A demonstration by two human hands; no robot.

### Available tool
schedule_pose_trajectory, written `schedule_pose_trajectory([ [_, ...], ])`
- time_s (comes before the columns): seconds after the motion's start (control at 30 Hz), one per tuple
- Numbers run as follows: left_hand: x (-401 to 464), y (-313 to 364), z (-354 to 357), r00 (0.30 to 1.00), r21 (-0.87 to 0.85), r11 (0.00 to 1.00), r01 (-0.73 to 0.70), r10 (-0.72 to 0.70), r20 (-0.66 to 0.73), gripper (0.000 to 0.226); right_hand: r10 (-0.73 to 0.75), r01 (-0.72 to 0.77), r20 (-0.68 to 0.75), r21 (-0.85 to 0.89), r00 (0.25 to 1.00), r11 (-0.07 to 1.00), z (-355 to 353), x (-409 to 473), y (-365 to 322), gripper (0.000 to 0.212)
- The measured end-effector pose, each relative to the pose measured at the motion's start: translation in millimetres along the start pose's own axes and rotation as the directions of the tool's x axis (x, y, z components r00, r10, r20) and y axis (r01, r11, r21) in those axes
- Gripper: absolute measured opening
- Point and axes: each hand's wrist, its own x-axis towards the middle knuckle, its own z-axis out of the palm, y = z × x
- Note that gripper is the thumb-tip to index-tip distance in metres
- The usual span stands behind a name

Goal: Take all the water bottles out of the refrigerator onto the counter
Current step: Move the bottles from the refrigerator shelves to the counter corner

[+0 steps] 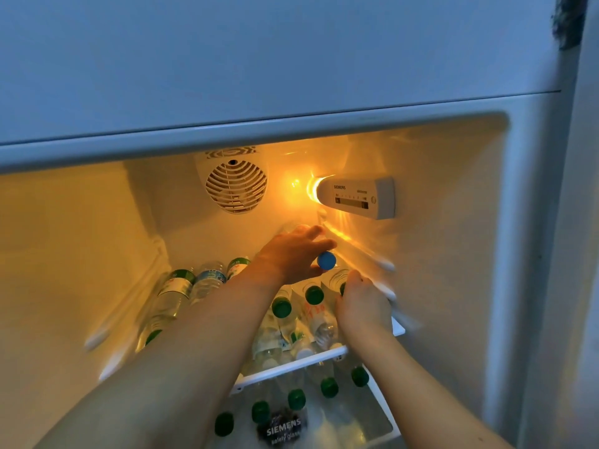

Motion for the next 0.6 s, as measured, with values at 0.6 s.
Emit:
schedule_pose_trajectory([
  [0.6,-50.3,20.1,-81.7,0.794,-0.909,0.407,0.093,-0.581,-0.179,0.035,-0.010,0.185,-0.353,0.465,0.936,0.866,-71.9,-40.5,-4.4,0.041],
])
